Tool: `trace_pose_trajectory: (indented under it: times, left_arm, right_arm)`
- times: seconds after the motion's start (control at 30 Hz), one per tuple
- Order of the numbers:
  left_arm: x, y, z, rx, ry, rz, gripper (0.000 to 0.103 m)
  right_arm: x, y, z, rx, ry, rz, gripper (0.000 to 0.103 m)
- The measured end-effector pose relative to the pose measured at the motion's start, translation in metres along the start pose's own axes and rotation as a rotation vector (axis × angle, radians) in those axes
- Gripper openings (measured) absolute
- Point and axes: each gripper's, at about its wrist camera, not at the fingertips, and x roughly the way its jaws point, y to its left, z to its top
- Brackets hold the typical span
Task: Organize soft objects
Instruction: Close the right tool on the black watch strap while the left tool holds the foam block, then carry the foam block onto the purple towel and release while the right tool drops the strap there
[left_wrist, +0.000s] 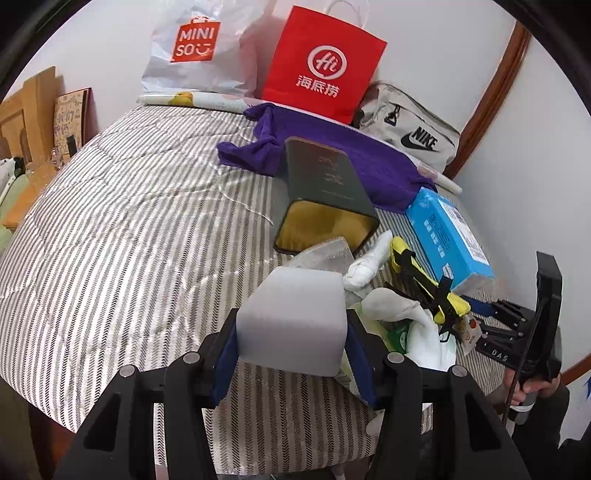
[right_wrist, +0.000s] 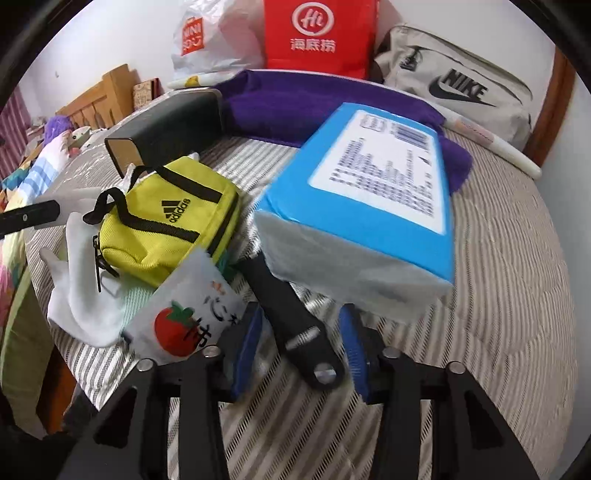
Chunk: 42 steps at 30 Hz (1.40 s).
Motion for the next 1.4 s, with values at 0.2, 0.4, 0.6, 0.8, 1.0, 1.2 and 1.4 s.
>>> trace_pose_trajectory:
  times: [0.2,0.4,0.6,0.8,1.0,1.2,1.4]
  left_arm:
    - [-0.002,0.011,-0.002,-0.032,-0.022,-0.004,0.051]
    - [-0.003,0.014,-0.006,-0.033,-0.02,-0.008,0.051]
    - [-0.001,0.013,-0.01,-0.038,-0.004,-0.018,0.051]
    - [-0.008,0.015,-0.01,-0.039,-0.016,0.001,0.051]
    - [0.0,0.019,-0.012,-0.062,0.002,-0.019,0.051]
    - [-0.003,0.01,-0.013,-0.014,-0.019,0.011,0.049]
    - [-0.022,0.008,-0.004,-0.013,-0.059,0.013,0.049]
  right_arm:
    - [-0.008,0.002,-0.007,-0.024,0.0,0.025,0.026]
    - [-0.023,-0.007,-0.028,0.015,0.051,0.017,0.025]
    - [-0.023,-0.004,-0.03,0.012,0.07,0.016,0.031]
    - [-0.019,0.005,-0.026,-0.054,0.017,0.009,0.02]
    - [-0.022,-0.002,-0.03,0.02,0.015,0.027,0.023]
    - [-0.025,-0.006,-0.031,0.046,-0.003,0.035,0.02]
    - [-0.043,-0.017,-0.032,0.092,-0.023,0.024,0.02]
